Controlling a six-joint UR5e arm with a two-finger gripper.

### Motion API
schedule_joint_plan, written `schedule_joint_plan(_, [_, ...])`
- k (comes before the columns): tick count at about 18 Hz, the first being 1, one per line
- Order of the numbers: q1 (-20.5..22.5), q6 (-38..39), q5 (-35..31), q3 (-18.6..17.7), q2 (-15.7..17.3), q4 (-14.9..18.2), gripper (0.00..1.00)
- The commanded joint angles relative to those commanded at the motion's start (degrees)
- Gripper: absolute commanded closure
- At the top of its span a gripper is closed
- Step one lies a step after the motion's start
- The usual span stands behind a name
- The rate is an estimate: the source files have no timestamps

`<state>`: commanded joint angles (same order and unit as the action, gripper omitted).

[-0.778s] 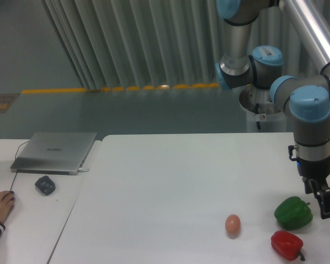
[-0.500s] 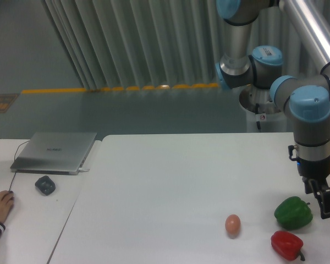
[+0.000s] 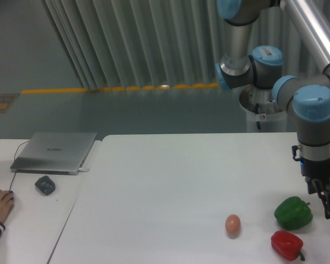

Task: Place the triangular bread on the table
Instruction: 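Raise the gripper and move it away from the green pepper, then move the gripper out of the workspace beside the table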

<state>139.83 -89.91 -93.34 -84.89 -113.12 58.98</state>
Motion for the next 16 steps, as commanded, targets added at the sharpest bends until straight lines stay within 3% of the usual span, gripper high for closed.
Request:
schedule_joint_plan(3, [0.44,-0.35,-0.26,-2.99,0.00,-5.52,0.00])
schedule_joint_plan(16, [4.13,-11.59,-0.26,-1.85,0.18,-4.84,0.00])
